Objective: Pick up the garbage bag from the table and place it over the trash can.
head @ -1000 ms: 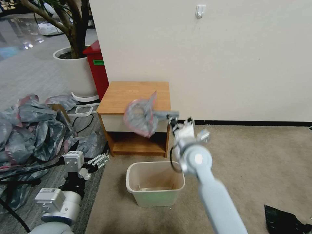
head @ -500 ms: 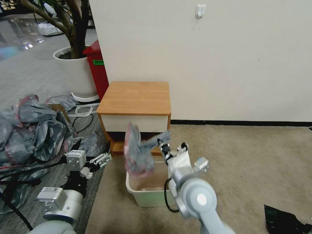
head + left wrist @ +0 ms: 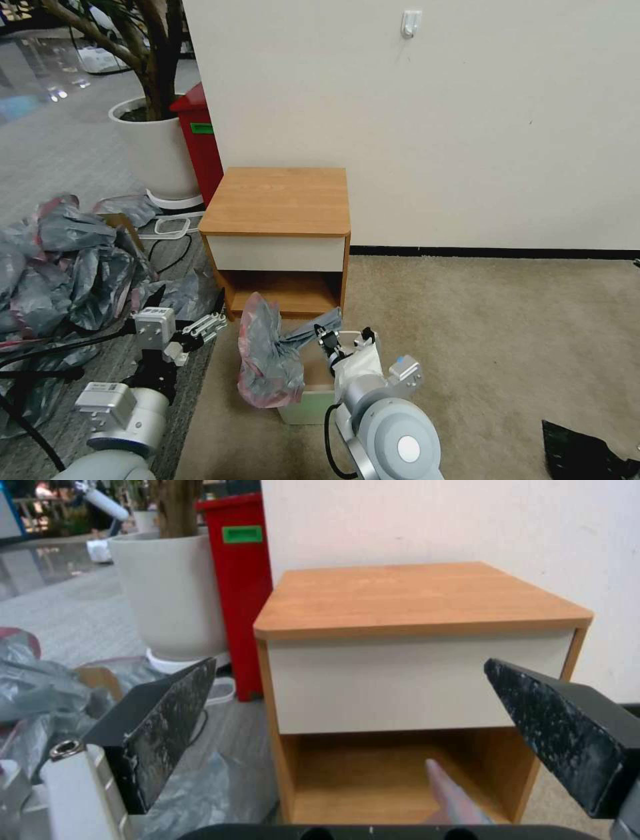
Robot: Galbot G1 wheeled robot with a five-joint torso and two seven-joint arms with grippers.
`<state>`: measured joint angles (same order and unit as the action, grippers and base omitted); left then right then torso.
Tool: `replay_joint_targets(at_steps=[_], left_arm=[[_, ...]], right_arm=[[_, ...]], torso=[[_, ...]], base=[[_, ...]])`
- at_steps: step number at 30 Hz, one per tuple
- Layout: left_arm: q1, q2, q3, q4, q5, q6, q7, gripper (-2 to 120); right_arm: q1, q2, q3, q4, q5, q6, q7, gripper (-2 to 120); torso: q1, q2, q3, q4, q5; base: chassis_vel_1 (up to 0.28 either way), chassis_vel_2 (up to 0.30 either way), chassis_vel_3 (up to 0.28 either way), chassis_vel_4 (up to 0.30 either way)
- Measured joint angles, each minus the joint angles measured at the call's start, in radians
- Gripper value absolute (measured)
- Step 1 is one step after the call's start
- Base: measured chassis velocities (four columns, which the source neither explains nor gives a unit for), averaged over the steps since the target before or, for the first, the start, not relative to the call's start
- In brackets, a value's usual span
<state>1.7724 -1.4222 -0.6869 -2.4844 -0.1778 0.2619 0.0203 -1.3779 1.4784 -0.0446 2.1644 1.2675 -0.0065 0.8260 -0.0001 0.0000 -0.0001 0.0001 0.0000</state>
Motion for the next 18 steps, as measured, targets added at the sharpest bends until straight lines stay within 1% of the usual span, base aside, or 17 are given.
replay_joint_targets(at_steps=[3,4,5,7,9,10,11,13,14,18], left_arm=[[-0.002,0.000,0.003,0.002,0.000,0.000,0.000,100],[-0.002,0.000,0.003,0.004,0.000,0.000,0.000,100],[-0.002,0.000,0.003,0.004,0.000,0.000,0.000,100],[-0.003,0.001,0.003,0.009,0.000,-0.002,0.000,100],[-0.003,0.001,0.003,0.010,0.000,-0.002,0.000,100],[-0.004,0.002,0.003,0.012,0.000,-0.003,0.000,100],[-0.004,0.002,0.003,0.013,0.000,-0.004,0.000,100],[-0.005,0.002,0.003,0.014,0.000,-0.005,0.000,100],[-0.005,0.002,0.003,0.014,0.000,-0.005,0.000,100],[-0.005,0.004,0.002,0.018,0.000,-0.005,0.000,100]], right_arm=[[-0.005,-0.008,0.000,-0.008,-0.017,-0.004,0.001,0],[-0.008,-0.011,0.001,-0.008,-0.020,-0.006,0.002,4],[-0.008,-0.011,0.001,-0.008,-0.020,-0.006,0.002,4],[-0.018,-0.017,0.001,-0.007,-0.028,-0.009,0.005,15],[-0.020,-0.019,0.001,-0.006,-0.030,-0.010,0.006,17],[-0.027,-0.022,0.001,-0.002,-0.036,-0.010,0.011,24],[-0.031,-0.025,0.001,-0.001,-0.039,-0.011,0.015,28],[-0.041,-0.030,0.001,0.003,-0.043,-0.011,0.022,36],[-0.041,-0.030,0.001,0.003,-0.043,-0.011,0.022,36],[-0.062,-0.042,0.010,0.032,-0.048,-0.010,0.053,55]], torso=[[0.000,0.000,0.000,-0.0001,0.0000],[0.000,0.000,0.000,0.0000,0.0000],[0.000,0.000,0.000,0.0000,0.0000],[0.000,0.000,0.000,0.0000,0.0000],[0.000,0.000,0.000,0.0000,0.0000],[0.000,0.000,0.000,0.0000,0.0001],[0.000,0.000,0.000,-0.0001,0.0000],[0.000,0.000,0.000,-0.0001,0.0001],[0.000,0.000,0.000,-0.0001,0.0001],[0.000,0.000,0.000,-0.0001,0.0001]], base=[[0.000,0.000,0.000,0.000],[0.000,0.000,0.000,0.000],[0.000,0.000,0.000,0.000],[0.000,0.000,0.000,0.000],[0.000,0.000,0.000,0.000],[0.000,0.000,0.000,0.000],[0.000,0.000,0.000,0.000],[0.000,0.000,0.000,0.000],[0.000,0.000,0.000,0.000],[0.000,0.000,0.000,0.000]])
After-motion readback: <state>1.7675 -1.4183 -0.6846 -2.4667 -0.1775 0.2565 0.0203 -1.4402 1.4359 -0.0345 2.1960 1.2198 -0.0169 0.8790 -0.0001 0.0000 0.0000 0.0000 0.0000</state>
